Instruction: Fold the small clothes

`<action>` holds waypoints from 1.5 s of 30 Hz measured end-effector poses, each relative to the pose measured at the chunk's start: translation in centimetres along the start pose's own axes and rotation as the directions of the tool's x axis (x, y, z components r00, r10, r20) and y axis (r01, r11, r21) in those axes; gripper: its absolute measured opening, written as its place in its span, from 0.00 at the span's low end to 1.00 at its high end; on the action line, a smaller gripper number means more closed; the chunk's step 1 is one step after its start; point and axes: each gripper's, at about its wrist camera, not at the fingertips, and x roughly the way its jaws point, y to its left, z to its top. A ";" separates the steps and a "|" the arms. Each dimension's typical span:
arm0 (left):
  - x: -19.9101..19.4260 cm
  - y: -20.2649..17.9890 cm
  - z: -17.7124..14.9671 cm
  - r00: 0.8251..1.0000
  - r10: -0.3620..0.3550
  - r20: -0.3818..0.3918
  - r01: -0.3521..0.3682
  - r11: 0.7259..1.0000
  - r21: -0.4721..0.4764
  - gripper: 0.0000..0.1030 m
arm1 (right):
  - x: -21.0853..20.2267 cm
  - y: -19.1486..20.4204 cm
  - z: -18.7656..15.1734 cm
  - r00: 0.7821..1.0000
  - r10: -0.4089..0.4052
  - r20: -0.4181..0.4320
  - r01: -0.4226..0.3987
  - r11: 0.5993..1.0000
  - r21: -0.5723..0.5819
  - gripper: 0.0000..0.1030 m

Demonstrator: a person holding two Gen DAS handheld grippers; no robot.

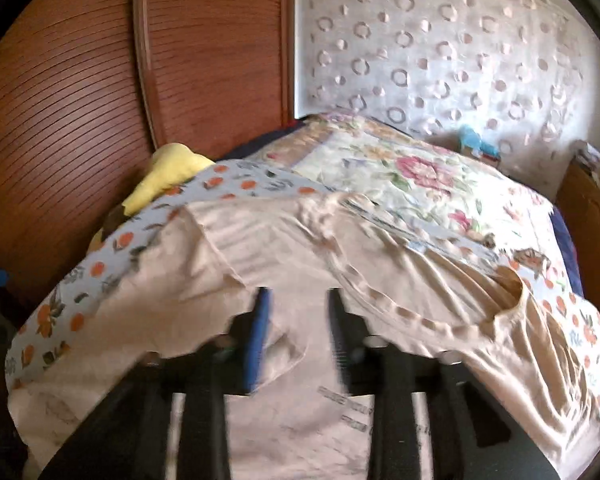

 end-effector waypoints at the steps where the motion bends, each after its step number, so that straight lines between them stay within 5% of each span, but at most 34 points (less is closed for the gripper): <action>1: 0.1 -0.1 0.1 1.000 -0.002 -0.001 0.002 1.000 0.001 0.78 | 0.0 -0.3 -0.3 1.000 0.009 -0.003 -0.009 1.000 0.009 0.44; 10: 1.4 -2.2 1.1 0.999 -0.033 -0.010 0.033 0.999 0.019 0.78 | -6.7 -3.8 -3.4 1.000 -0.013 0.009 0.013 1.000 0.028 0.51; 24: 3.3 -7.0 2.5 0.995 -0.096 -0.035 0.098 0.993 0.063 0.78 | -17.5 -9.7 -12.8 0.982 -0.186 -0.007 0.185 0.970 0.161 0.51; 36: 5.0 -11.4 3.1 0.987 -0.142 -0.079 0.151 0.982 0.117 0.78 | -22.7 -12.6 -18.6 0.951 -0.305 -0.057 0.307 0.897 0.319 0.51; 45: 5.1 -14.8 3.0 0.977 -0.191 -0.099 0.205 0.967 0.152 0.78 | -22.6 -15.6 -19.7 0.917 -0.369 -0.154 0.399 0.831 0.387 0.51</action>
